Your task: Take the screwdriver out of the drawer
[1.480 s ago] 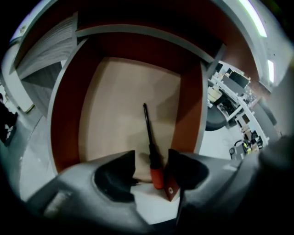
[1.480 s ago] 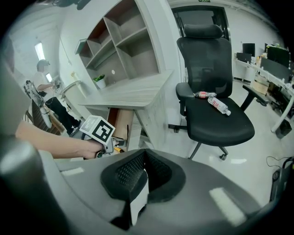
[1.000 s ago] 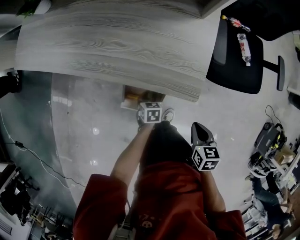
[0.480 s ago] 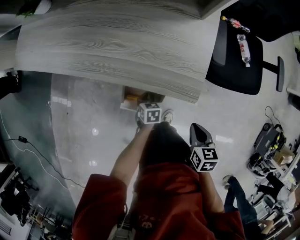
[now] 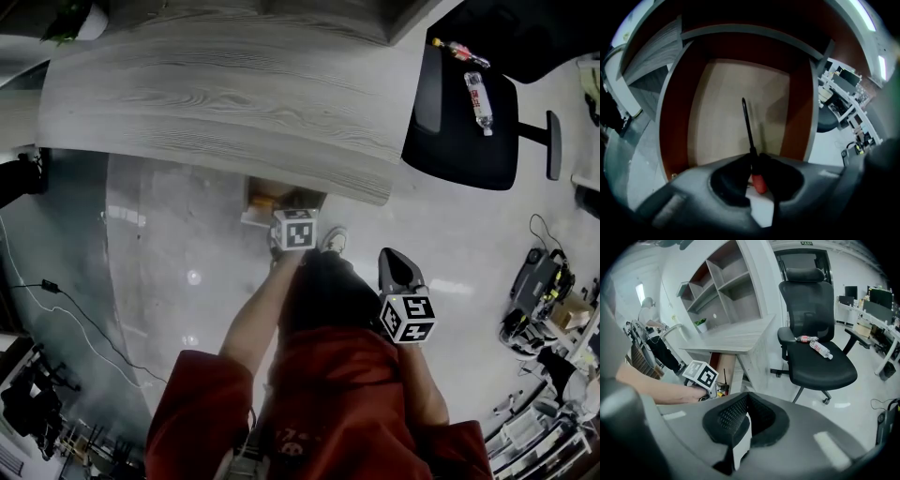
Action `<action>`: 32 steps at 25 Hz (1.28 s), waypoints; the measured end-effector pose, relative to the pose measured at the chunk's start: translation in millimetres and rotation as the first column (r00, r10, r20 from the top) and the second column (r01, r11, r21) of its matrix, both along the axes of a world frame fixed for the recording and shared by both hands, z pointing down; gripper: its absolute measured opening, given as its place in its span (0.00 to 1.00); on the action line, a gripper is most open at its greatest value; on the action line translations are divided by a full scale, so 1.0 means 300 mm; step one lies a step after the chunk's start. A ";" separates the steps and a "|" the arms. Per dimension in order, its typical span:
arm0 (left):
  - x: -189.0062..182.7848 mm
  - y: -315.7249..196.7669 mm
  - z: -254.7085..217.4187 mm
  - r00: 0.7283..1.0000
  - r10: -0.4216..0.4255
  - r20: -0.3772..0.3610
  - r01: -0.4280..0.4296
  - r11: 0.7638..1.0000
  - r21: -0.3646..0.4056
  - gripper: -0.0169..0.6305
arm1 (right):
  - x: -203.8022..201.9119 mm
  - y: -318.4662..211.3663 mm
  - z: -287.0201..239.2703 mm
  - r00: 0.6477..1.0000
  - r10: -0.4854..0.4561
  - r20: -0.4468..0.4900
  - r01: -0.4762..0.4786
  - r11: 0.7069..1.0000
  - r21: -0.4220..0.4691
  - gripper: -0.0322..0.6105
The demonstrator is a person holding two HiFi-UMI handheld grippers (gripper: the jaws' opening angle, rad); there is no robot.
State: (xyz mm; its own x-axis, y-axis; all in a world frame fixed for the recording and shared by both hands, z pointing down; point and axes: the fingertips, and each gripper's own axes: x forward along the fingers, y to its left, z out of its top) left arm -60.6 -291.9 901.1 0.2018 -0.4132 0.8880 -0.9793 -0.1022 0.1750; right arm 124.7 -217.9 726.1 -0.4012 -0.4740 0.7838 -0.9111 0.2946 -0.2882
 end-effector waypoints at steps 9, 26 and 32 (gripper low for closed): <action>-0.032 0.052 -0.136 1.000 -0.015 0.006 0.015 0.999 0.034 0.11 | -0.009 0.013 -0.072 1.000 -0.011 0.025 0.010 0.999 0.049 0.05; 0.028 0.263 -0.490 0.999 0.007 0.047 -0.014 0.987 0.159 0.11 | 0.008 0.063 -0.243 0.991 -0.089 0.096 0.069 0.979 0.194 0.05; 0.045 0.345 -0.630 0.999 0.009 0.044 -0.018 0.977 0.212 0.11 | 0.016 0.085 -0.294 0.988 -0.108 0.108 0.080 0.969 0.234 0.05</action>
